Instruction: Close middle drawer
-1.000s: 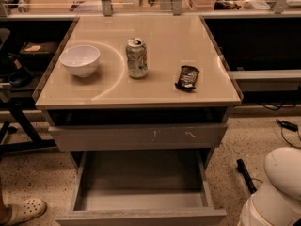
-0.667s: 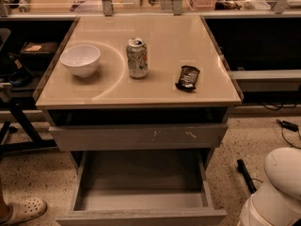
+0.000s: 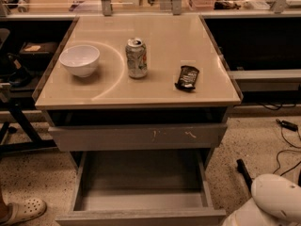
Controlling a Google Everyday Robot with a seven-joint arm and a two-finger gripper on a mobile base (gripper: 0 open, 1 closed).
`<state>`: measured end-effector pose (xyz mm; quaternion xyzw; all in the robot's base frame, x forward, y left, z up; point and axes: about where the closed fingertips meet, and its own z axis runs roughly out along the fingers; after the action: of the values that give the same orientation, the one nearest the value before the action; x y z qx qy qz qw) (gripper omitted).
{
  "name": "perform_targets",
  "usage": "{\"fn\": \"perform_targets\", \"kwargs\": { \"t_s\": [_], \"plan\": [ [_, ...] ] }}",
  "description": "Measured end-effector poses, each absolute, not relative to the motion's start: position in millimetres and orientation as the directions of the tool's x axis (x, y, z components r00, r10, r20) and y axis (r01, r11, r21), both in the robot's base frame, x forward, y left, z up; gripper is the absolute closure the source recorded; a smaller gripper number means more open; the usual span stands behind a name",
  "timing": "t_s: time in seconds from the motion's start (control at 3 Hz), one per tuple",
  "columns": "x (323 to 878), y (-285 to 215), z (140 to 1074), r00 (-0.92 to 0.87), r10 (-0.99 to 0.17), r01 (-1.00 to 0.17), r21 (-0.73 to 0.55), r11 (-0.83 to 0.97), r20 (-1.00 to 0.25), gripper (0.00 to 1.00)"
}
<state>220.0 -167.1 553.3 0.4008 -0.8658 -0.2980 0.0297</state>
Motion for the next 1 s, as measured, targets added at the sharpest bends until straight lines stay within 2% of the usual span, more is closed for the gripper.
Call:
{"fn": "perform_targets", "kwargs": {
  "t_s": [0.33,0.67,1.0],
  "plan": [
    [235,-145,512,-0.731,-0.651,-0.621,0.595,0.51,-0.204,1.0],
    [232,-142,504,-0.737,-0.645,-0.609,0.612,0.505,-0.201,1.0],
    [232,-139,497,-0.761,-0.6,-0.596,0.634,0.494,-0.248,1.0]
  ]
}}
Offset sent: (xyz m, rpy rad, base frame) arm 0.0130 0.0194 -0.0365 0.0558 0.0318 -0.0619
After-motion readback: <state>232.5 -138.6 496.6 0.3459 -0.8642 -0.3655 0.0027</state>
